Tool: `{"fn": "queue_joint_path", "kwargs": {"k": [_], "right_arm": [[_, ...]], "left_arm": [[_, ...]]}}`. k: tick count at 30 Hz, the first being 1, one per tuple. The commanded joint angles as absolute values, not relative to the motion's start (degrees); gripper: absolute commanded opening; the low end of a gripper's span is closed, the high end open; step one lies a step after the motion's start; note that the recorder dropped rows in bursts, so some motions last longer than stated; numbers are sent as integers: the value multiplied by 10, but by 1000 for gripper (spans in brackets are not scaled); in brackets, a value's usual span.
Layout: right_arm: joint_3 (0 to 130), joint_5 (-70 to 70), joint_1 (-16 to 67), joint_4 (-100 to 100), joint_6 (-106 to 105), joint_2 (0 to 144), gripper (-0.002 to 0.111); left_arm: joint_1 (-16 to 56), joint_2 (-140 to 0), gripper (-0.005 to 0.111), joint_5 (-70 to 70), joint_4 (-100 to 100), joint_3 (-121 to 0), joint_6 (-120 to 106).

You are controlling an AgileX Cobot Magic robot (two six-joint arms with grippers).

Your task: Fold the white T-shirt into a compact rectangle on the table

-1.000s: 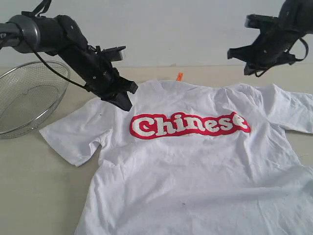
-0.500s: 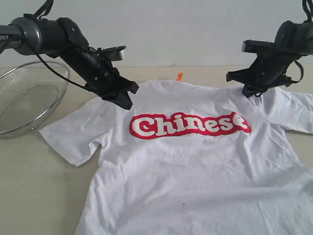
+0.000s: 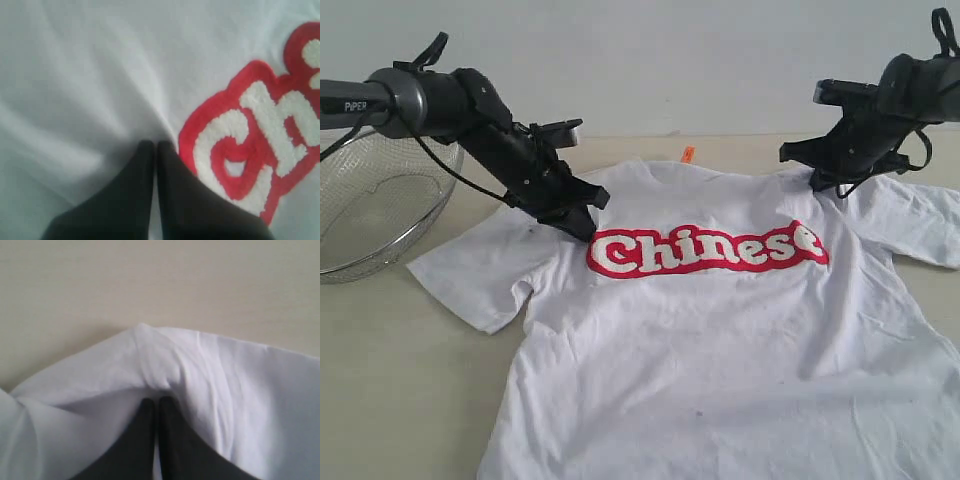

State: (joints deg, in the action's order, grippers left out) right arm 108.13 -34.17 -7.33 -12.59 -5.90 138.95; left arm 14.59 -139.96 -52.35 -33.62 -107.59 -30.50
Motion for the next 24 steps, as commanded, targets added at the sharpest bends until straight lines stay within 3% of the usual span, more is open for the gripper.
{"fn": "queue_joint_path", "kwargs": {"k": [1,12,24], "right_arm": [[1103,-342,-73,-121,-63,1420,0],[1116,-310,-74,-121,-61,1427,0],[1149,-307,-74,-127,-54,1428,0]], "left_arm": [[146,-1441,4,-515,-323,-1111,-309],[119,-1470,4,-542,-315,-1204,-274],[110,-1473,4,-531,-286,-1214,-261]]}}
